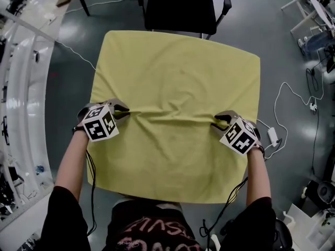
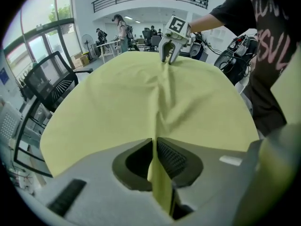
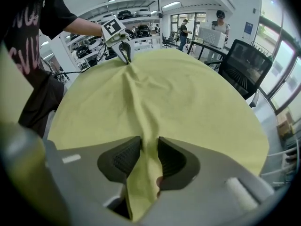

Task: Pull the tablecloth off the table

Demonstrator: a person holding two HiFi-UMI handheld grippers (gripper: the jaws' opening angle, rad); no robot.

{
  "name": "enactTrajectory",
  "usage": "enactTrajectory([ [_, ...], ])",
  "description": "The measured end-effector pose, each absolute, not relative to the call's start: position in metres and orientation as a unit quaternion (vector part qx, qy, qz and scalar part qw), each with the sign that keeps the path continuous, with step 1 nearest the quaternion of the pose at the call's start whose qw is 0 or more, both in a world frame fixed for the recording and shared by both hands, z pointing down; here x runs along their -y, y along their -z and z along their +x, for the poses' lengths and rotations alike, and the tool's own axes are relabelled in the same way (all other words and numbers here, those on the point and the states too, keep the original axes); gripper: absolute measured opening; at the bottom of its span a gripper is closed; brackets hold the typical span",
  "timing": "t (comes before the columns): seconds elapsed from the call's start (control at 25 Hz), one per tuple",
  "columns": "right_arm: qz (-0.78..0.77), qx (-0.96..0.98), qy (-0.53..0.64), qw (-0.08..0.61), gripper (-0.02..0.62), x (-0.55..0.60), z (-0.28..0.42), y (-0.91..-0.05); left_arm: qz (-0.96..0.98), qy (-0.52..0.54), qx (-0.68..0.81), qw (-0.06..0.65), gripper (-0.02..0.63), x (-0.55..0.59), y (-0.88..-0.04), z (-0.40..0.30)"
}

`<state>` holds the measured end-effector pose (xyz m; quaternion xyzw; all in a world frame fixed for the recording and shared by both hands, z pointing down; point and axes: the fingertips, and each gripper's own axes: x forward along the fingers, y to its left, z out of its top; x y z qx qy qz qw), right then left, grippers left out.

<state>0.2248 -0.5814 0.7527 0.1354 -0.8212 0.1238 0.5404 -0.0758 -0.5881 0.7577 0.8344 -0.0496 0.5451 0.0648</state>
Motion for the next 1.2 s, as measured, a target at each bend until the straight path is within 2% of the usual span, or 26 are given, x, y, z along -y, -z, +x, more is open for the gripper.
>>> enactTrajectory([
  [0.12, 0.145, 0.825, -0.126, 0.531, 0.097, 0.581, 0.226, -0.752, 0.834, -0.544, 0.072, 0.063, 0.009, 0.589, -0.757, -0.077],
  [0.2, 0.150, 0.824, -0.132, 0.531, 0.033, 0.577, 0.228, -0.751, 0.833, -0.543, 0.088, 0.062, 0.009, 0.587, -0.756, -0.078],
  [0.24, 0.152, 0.822, -0.133, 0.533, 0.023, 0.575, 0.228, -0.751, 0.833, -0.540, 0.098, 0.068, 0.009, 0.586, -0.756, -0.079],
  [0.4, 0.150, 0.816, -0.114, 0.547, 0.020, 0.569, 0.228, -0.750, 0.830, -0.538, 0.119, 0.084, 0.008, 0.575, -0.753, -0.081],
  [1.2, 0.197, 0.826, -0.115, 0.515, 0.020, 0.488, 0.225, -0.713, 0.836, -0.526, 0.131, 0.082, 0.008, 0.487, -0.718, -0.085],
])
